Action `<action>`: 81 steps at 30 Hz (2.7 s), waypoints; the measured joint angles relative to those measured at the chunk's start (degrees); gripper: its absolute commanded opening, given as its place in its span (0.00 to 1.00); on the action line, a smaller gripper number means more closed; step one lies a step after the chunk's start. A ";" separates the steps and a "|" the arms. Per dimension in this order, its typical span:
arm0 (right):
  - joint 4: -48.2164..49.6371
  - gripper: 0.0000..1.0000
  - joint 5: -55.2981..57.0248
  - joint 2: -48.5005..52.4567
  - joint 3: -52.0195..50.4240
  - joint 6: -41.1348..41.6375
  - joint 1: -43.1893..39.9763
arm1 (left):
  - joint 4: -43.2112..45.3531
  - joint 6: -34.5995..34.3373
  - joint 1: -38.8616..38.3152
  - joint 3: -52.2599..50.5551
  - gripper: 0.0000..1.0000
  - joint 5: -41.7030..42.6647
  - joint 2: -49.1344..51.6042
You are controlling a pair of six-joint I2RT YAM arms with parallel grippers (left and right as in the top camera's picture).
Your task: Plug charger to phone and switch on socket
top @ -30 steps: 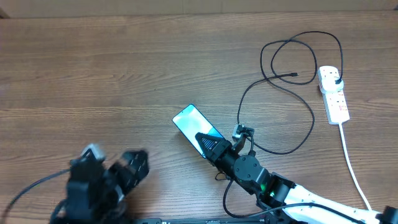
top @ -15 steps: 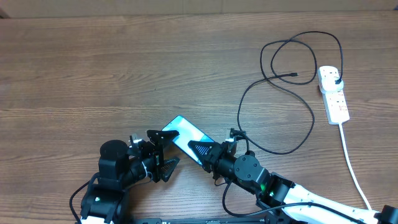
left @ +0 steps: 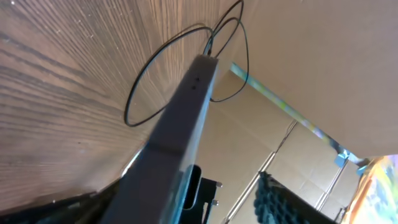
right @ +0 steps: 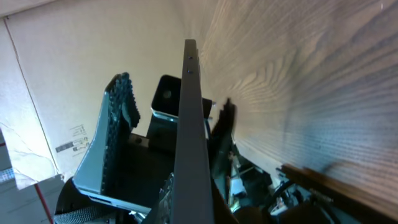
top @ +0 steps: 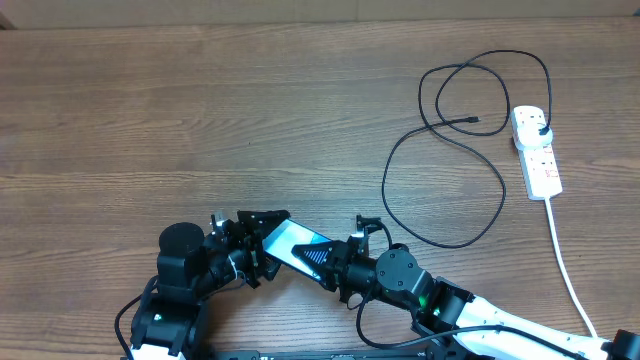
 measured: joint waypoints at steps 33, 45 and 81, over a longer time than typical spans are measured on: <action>-12.79 0.68 0.31 -0.48 0.33 5.07 -0.04 | -6.80 12.41 -0.04 -1.01 0.04 -0.07 0.52; -13.11 1.00 13.92 -0.48 0.33 -14.60 -0.04 | -11.45 25.64 -0.04 -1.01 0.04 -1.62 0.63; -42.18 0.75 -8.85 37.27 39.23 -62.60 -53.29 | 21.27 27.67 8.31 -0.13 0.04 18.88 41.64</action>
